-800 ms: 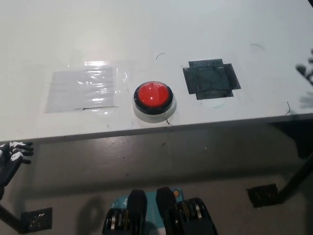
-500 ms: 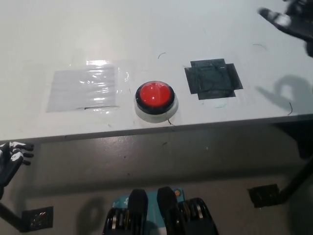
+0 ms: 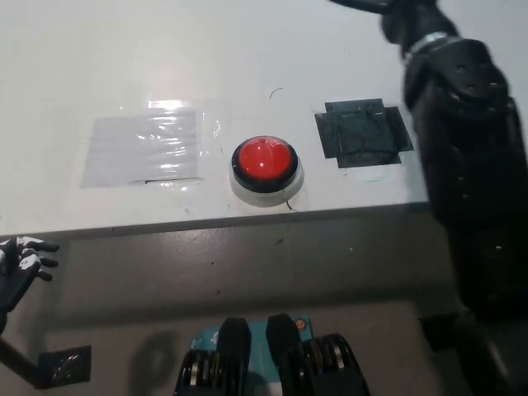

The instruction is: The robot uses its right hand to make a fist and press the red button kept in the middle of the desk

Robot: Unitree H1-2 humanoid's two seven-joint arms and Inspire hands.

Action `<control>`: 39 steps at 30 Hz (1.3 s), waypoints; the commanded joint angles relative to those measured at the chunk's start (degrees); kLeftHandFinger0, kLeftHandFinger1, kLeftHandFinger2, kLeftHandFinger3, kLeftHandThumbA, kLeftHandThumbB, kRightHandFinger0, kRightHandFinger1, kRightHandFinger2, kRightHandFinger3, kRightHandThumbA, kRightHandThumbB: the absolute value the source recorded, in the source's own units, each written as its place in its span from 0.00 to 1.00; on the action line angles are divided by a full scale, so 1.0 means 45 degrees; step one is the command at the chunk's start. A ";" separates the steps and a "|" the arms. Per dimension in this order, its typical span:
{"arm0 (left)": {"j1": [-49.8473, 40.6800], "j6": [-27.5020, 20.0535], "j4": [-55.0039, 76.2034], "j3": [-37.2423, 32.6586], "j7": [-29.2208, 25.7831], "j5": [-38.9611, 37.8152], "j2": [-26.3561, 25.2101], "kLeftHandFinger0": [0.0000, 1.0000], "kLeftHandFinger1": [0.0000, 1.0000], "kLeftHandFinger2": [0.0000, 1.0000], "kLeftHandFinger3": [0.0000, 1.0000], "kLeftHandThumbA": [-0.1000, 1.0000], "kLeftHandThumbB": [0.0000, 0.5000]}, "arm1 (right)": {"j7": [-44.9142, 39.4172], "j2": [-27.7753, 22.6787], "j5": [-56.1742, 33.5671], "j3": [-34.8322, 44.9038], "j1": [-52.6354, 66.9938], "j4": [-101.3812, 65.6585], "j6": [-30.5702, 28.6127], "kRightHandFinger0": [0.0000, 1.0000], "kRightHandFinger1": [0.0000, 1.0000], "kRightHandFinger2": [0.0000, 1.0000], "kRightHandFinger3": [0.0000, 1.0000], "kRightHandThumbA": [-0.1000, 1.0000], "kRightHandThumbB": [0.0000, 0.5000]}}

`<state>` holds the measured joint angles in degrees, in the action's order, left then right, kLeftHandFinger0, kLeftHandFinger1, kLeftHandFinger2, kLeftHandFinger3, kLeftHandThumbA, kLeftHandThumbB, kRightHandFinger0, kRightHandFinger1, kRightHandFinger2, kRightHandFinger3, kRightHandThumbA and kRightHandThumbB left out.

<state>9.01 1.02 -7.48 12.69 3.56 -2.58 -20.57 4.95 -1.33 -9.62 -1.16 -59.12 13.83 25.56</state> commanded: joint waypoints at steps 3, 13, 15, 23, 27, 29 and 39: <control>0.0340 -0.0246 0.0227 -0.0117 0.0006 0.0180 -0.0242 0.45 0.49 0.56 0.62 0.62 0.03 | -0.0665 0.0700 0.0501 -0.0677 -0.0863 0.0722 -0.1123 0.00 0.00 0.26 0.28 0.92 0.28; 0.0615 -0.0708 -0.0151 -0.0052 0.0171 -0.0152 -0.0203 0.45 0.48 0.55 0.60 0.57 0.02 | -0.1238 0.2039 0.0026 -0.0374 -0.0169 0.3127 -0.3224 0.00 0.00 0.27 0.26 0.87 0.13; 0.0711 -0.0586 -0.0092 -0.0092 0.0162 -0.0059 -0.0268 0.39 0.43 0.50 0.55 0.59 0.04 | -0.1232 0.2146 -0.0007 -0.0281 0.0000 0.3489 -0.3417 0.00 0.00 0.27 0.25 0.88 0.13; 0.0803 -0.0548 -0.0071 -0.0141 0.0203 -0.0017 -0.0312 0.44 0.48 0.54 0.57 0.56 0.00 | -0.1535 0.2164 0.0196 -0.0244 0.0551 0.5545 -0.5038 0.00 0.00 0.27 0.25 0.86 0.11; 0.1052 -0.0534 -0.0178 0.0006 0.0333 -0.0387 -0.0331 0.38 0.41 0.48 0.54 0.52 0.00 | -0.1634 0.2088 0.0100 -0.0050 0.0689 0.6420 -0.5436 0.00 0.00 0.29 0.27 0.86 0.14; 0.1085 -0.0663 -0.0195 -0.0032 0.0279 -0.0243 -0.0363 0.39 0.41 0.48 0.55 0.53 0.00 | -0.1675 0.2103 0.0028 0.0070 0.0933 0.6731 -0.5539 0.00 0.00 0.29 0.28 0.85 0.09; 0.1166 -0.0353 -0.0017 -0.0161 0.0260 0.0090 -0.0583 0.51 0.53 0.60 0.63 0.59 0.01 | -0.1902 0.2148 0.0053 0.0184 0.1952 0.7074 -0.5689 0.00 0.00 0.29 0.29 0.84 0.06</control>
<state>13.12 0.62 -8.77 12.06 4.34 -2.87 -21.10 -1.87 7.96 -9.06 -0.89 -50.37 45.32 2.63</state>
